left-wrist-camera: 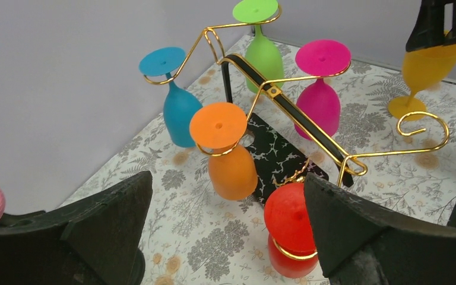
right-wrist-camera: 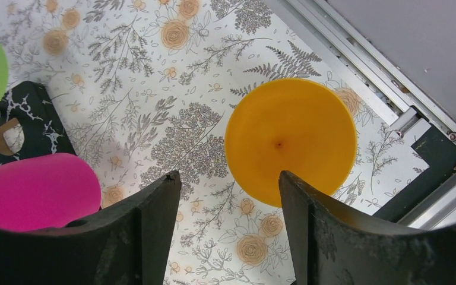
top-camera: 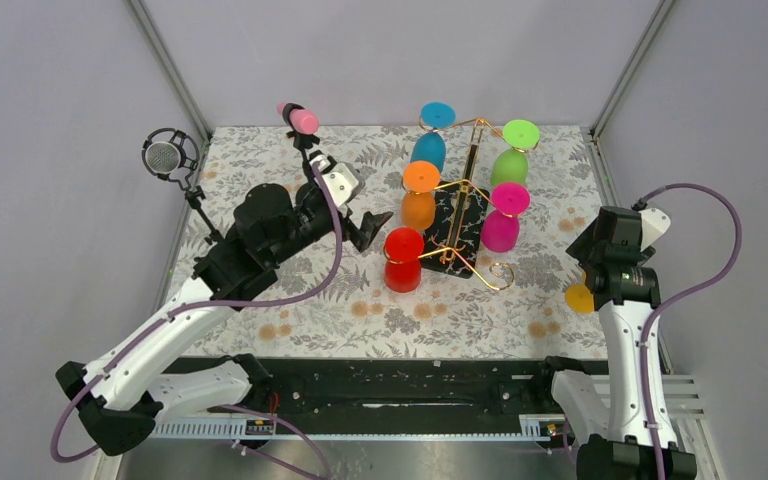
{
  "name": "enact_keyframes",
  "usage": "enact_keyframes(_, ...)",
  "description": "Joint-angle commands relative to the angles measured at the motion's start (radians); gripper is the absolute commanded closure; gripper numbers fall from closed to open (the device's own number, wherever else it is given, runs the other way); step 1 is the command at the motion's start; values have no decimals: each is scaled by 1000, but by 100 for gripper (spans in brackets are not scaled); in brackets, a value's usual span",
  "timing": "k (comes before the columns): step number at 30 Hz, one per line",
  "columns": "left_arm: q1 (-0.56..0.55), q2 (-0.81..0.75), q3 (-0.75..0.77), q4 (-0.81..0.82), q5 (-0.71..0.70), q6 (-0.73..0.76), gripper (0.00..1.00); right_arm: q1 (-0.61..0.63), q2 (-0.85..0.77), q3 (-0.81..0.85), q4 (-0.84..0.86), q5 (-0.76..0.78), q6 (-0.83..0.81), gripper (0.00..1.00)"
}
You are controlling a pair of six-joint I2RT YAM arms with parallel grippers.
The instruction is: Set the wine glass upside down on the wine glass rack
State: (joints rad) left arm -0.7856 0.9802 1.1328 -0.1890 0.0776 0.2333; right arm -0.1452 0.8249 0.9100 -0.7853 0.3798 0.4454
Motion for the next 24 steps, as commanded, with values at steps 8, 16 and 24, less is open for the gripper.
enact_keyframes(8, 3, 110, 159, -35, 91, -107, 1, 8, 72, -62, 147, 86, -1, 30)
enact_keyframes(16, 2, 109, 174, -38, 31, -118, 1, 9, 117, -118, 211, 40, -2, 53)
enact_keyframes(24, 2, 105, 165, -9, 18, -84, 1, 8, 41, -126, 220, 116, 29, 92)
